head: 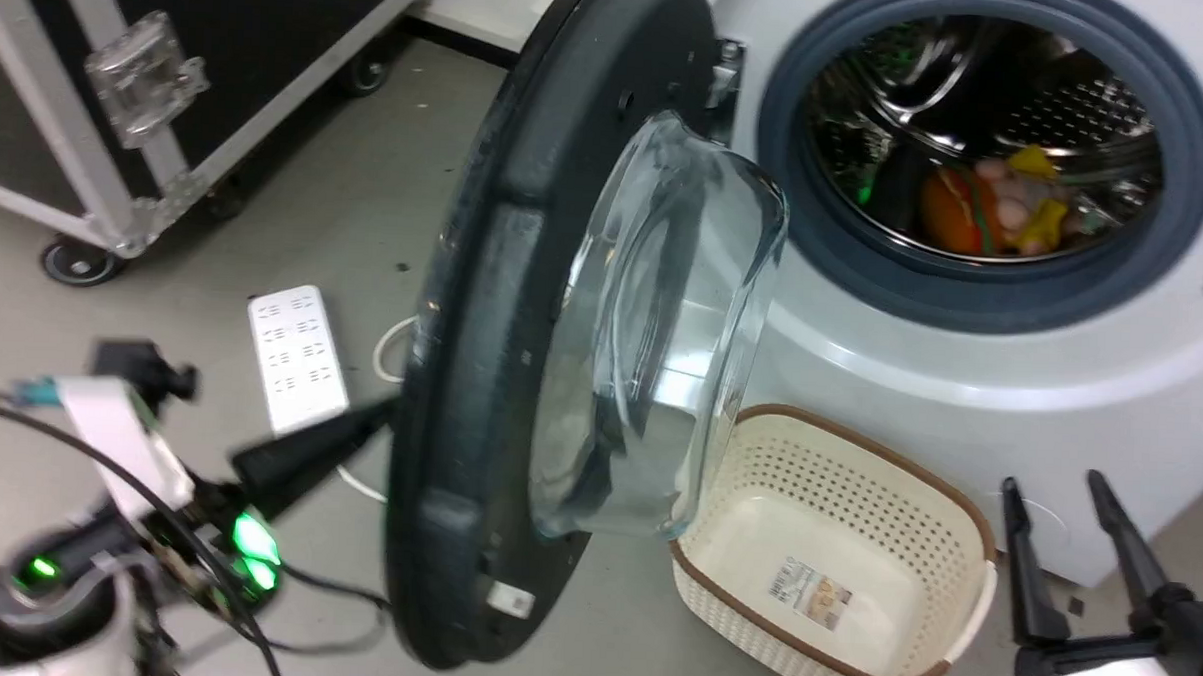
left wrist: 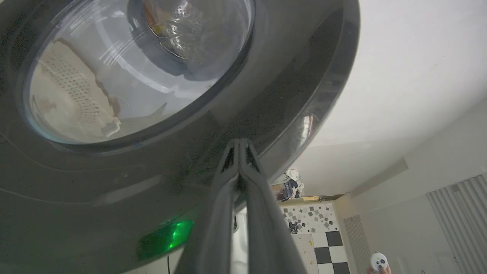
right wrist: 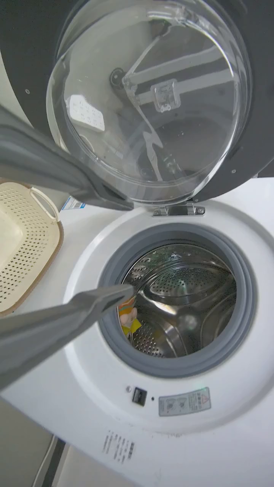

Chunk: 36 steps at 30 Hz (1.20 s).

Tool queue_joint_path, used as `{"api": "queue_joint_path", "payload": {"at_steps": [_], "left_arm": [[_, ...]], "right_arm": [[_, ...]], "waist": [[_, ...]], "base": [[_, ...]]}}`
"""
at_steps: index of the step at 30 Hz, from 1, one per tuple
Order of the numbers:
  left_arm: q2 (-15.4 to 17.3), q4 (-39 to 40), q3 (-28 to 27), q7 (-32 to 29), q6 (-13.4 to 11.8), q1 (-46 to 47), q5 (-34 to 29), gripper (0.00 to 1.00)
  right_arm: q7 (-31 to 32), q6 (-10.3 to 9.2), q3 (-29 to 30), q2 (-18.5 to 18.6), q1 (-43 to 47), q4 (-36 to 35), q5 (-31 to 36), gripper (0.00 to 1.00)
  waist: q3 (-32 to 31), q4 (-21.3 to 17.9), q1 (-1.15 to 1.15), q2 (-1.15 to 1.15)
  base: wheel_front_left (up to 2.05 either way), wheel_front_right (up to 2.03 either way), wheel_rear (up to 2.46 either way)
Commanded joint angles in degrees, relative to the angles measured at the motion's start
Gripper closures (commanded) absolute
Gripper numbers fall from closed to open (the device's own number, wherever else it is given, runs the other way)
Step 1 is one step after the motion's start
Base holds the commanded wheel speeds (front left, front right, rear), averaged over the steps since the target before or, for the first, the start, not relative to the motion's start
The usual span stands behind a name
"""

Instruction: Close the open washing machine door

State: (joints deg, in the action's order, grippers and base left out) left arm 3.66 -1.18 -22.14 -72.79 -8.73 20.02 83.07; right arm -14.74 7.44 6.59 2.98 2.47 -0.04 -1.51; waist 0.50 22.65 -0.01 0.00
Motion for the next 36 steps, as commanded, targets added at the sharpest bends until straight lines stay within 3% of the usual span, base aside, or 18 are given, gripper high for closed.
{"api": "queue_joint_path", "payload": {"at_steps": [1, 6, 10, 14, 18, 23, 28, 36], "left_arm": [[-0.66, 0.71, 1.89, 0.97, -0.20, -2.40, 1.64, 1.00], [-0.76, 1.18, 11.74, 12.33, 2.78, -8.93, 12.79, 1.00], [-0.77, 0.11, 19.97, 23.17, 6.88, -11.68, 17.63, 1.00], [-0.78, -2.94, 28.01, 33.63, 11.65, -11.11, 21.49, 1.00], [-0.78, -6.35, 34.62, 42.36, 14.60, -7.82, 25.75, 1.00], [-0.78, -9.30, 40.69, 51.02, 16.02, -1.75, 29.85, 1.00], [-0.78, -11.71, 42.40, 60.52, 16.19, 5.56, 32.48, 1.00], [-0.78, -16.27, 43.72, 67.60, 16.20, 12.46, 31.98, 1.00]], "right_arm": [[-0.26, 0.05, 0.81, -0.09, 0.06, 0.21, 0.10, 0.00], [-0.26, 0.05, 1.54, -0.10, -1.26, 0.26, 0.63, 0.00], [-0.26, 0.05, 1.43, -0.10, -1.48, -0.22, 1.09, 0.00], [-0.26, 0.05, 1.11, -0.10, -2.01, -0.25, 0.99, 0.00], [-0.26, 0.05, -0.04, -0.10, -2.81, -0.24, 0.76, 0.00], [-0.26, 0.05, -0.67, -0.10, -3.65, -0.19, 0.29, 0.00], [-0.26, 0.05, -2.06, -0.10, -4.29, -0.07, -0.77, 0.00], [-0.26, 0.05, -2.34, -0.10, -4.51, 0.40, -1.64, 0.00]], "waist": [[0.16, -1.52, 0.01, 0.00], [0.86, -6.79, 0.01, 0.00], [2.22, -11.40, 0.01, 0.00], [4.12, -16.60, 0.01, 0.00], [6.03, -22.15, 0.01, 0.00], [8.41, -28.13, 0.01, 0.00], [10.30, -32.73, 0.01, 0.00], [10.82, -33.88, 0.01, 0.00]], "base": [[0.00, 0.00, 0.00], [0.00, 0.00, 0.00], [0.00, 0.00, 0.00], [0.00, 0.00, 0.00], [0.00, 0.00, 0.00], [0.00, 0.00, 0.00], [0.00, 0.00, 0.00], [0.00, 0.00, 0.00]]}}
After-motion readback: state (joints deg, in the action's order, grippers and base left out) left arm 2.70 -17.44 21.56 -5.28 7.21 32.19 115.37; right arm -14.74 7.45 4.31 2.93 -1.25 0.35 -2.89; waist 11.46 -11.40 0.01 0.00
